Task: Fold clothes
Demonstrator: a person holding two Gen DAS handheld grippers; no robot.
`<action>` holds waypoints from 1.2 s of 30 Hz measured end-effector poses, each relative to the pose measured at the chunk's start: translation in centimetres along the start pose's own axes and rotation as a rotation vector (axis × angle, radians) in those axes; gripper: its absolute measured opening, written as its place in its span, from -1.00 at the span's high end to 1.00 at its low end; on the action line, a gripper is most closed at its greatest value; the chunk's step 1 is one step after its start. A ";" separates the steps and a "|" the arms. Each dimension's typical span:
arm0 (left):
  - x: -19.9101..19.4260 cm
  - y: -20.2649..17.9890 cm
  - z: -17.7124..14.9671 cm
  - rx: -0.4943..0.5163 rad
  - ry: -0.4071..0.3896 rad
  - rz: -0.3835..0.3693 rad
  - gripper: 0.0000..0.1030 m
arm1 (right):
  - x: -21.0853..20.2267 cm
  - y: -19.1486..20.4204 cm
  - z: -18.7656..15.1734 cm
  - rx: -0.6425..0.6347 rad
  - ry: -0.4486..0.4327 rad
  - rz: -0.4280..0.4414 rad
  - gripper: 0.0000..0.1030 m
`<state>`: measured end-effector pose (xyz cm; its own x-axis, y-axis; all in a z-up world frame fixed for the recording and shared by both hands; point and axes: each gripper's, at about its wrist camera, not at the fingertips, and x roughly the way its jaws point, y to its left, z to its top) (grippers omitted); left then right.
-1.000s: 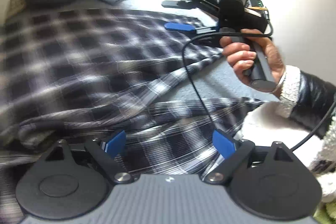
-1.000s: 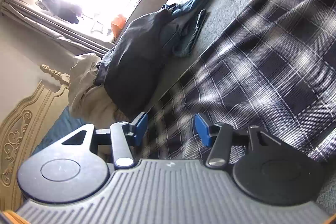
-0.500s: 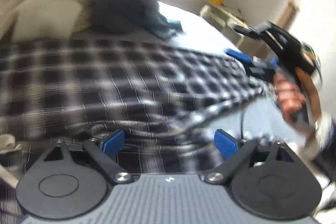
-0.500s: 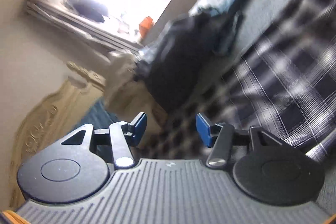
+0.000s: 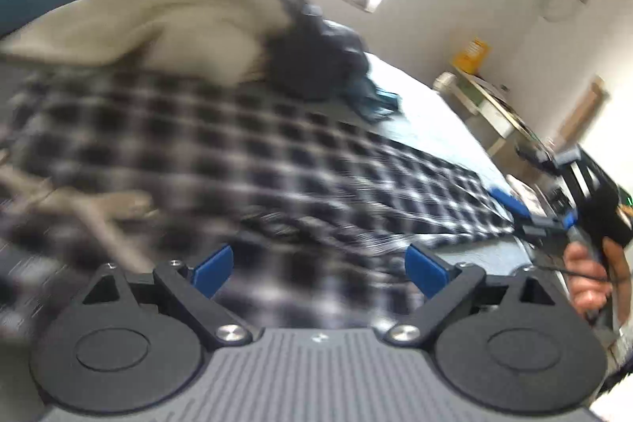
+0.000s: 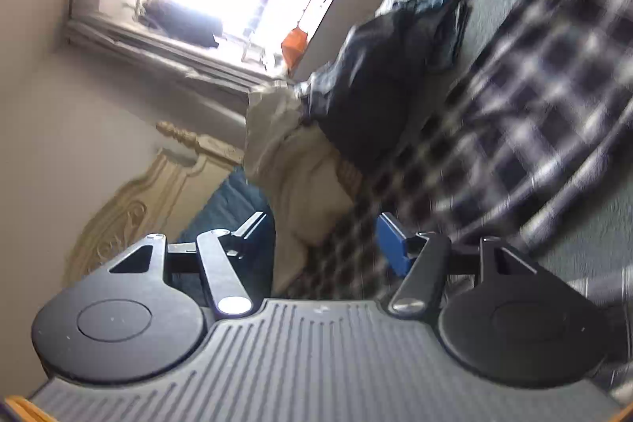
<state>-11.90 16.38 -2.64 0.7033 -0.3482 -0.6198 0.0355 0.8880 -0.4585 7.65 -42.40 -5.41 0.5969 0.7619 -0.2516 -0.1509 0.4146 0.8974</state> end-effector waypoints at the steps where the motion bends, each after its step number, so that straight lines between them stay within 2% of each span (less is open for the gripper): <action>1: -0.7 1.0 -0.4 -0.029 -0.008 0.026 -0.84 | 0.1 0.0 -0.8 -0.002 0.035 -0.011 -0.18; 4: -2.7 4.1 -1.6 -0.140 -0.035 0.105 -0.84 | 0.7 0.0 -3.6 -0.016 0.138 -0.073 -0.18; 9: -5.1 10.5 -3.7 -0.424 -0.075 0.234 -0.80 | 2.2 1.1 -7.1 -0.084 0.289 -0.167 -0.18; 13: -6.7 14.3 -4.9 -0.569 -0.134 0.247 -0.70 | 3.3 2.6 -9.6 -0.174 0.369 -0.208 -0.18; 16: -7.2 16.0 -5.3 -0.610 -0.165 0.260 -0.51 | 4.5 3.8 -11.0 -0.246 0.423 -0.256 -0.18; 17: -7.0 16.3 -5.5 -0.619 -0.166 0.259 -0.37 | 4.8 4.3 -11.5 -0.293 0.440 -0.269 -0.18; 18: -6.8 16.6 -5.7 -0.632 -0.165 0.252 -0.15 | 5.1 5.1 -12.0 -0.358 0.457 -0.282 -0.18; 20: -6.5 17.3 -6.2 -0.665 -0.164 0.226 -0.01 | 5.8 6.7 -13.4 -0.519 0.502 -0.302 -0.18; 23: -6.1 18.2 -6.8 -0.717 -0.177 0.205 0.07 | 7.0 8.7 -16.3 -0.818 0.587 -0.308 -0.13; 28: -5.3 20.1 -7.8 -0.842 -0.212 0.175 0.09 | 8.6 10.1 -22.2 -1.351 0.698 -0.291 -0.07; 29: -5.0 20.4 -7.9 -0.870 -0.220 0.165 0.19 | 8.9 10.0 -23.1 -1.422 0.716 -0.291 -0.02; 30: -4.7 20.6 -8.0 -0.892 -0.225 0.157 0.38 | 9.2 9.7 -23.8 -1.479 0.733 -0.283 0.00; 31: -4.5 20.7 -8.1 -0.903 -0.227 0.154 0.45 | 9.5 9.5 -24.6 -1.535 0.750 -0.275 0.04; 33: -4.2 20.6 -8.0 -0.902 -0.226 0.160 0.80 | 9.8 9.1 -25.8 -1.622 0.777 -0.247 0.07; 36: -4.5 20.2 -7.6 -0.890 -0.243 0.159 0.84 | 10.0 8.3 -27.4 -1.709 0.814 -0.200 0.12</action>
<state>-19.73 33.64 -13.94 0.7863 -0.0807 -0.6126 -0.5593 0.3284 -0.7611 -9.23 -17.74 -10.34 0.3152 0.4525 -0.8342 -0.9477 0.1046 -0.3014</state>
